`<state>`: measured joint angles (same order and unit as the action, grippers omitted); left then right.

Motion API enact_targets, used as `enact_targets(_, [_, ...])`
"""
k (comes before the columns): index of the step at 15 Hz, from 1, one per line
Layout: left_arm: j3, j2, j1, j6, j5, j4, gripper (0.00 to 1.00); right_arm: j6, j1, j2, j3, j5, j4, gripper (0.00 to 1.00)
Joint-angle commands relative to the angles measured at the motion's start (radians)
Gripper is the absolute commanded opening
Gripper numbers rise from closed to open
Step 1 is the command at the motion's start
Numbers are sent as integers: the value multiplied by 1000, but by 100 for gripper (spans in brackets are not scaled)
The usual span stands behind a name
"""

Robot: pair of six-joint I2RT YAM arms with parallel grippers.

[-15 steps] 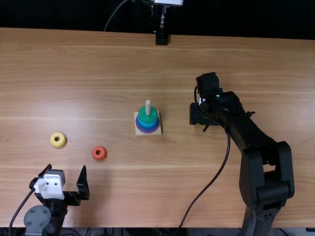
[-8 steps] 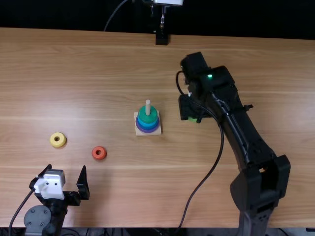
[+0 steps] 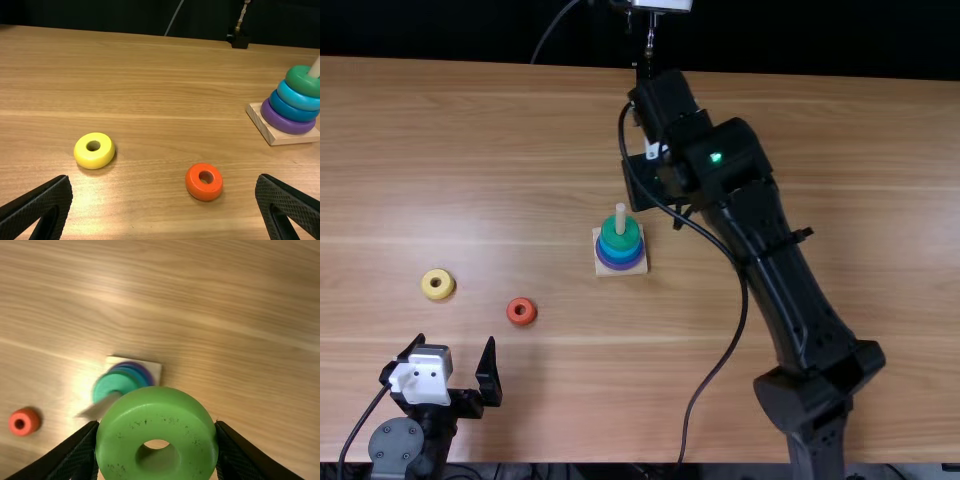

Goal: Build the Hanoi tower: stack the rings onto the peg from bottom to top in this color order: purple, dark blue, light blue, dark green, light green, yellow, orange.

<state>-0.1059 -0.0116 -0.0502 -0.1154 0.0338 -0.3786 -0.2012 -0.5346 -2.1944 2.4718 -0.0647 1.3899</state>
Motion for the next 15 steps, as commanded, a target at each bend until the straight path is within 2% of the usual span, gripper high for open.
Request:
enact_targets(1, [106, 12, 16, 3, 23, -69, 100, -5, -31, -38, 52, -3, 10, 0])
enact_targets(4, [106, 12, 16, 3, 21, -69, 100, -7, -74, -47, 53, -2, 10, 0])
enact_targets(15, [106, 12, 16, 3, 23, -69, 100, -7, -77, -87, 39, 4, 12, 0])
